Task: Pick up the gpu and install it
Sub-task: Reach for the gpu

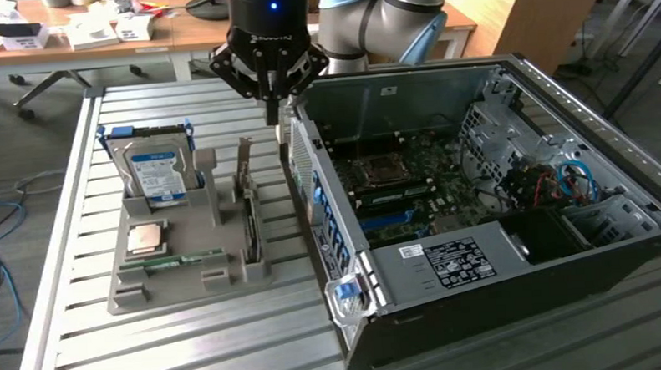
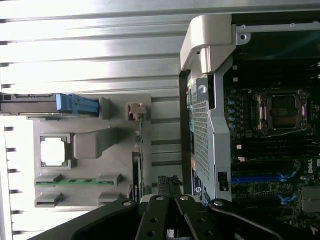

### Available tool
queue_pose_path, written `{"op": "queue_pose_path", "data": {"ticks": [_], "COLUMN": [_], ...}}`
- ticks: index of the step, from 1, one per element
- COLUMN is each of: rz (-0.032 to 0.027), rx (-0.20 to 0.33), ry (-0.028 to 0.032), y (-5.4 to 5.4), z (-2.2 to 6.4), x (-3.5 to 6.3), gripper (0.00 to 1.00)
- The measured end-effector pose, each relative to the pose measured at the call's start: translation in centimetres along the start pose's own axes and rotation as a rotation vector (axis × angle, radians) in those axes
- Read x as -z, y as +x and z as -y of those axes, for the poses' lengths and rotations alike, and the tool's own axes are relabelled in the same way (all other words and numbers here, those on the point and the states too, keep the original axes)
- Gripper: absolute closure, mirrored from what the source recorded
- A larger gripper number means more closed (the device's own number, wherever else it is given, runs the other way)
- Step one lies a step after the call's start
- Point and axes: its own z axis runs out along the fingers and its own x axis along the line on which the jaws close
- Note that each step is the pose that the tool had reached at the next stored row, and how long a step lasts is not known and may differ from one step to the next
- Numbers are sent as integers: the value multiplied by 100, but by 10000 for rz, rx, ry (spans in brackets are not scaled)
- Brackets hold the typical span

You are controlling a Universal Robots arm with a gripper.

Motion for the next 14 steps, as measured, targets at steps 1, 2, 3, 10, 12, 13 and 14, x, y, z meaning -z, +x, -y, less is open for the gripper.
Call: {"op": "queue_pose_path", "data": {"ticks": [1, 2, 3, 10, 12, 13, 14], "rz": [0, -1, -1, -1, -1, 0, 0], "rx": [-1, -2, -2, -2, -2, -3, -2], "ry": [0, 1, 1, 1, 1, 1, 0], "y": [3, 8, 9, 22, 27, 31, 33], "z": [0, 1, 1, 2, 2, 2, 3], "x": [0, 0, 0, 0, -1, -1, -1], "gripper": [89, 89, 89, 89, 89, 89, 89]}}
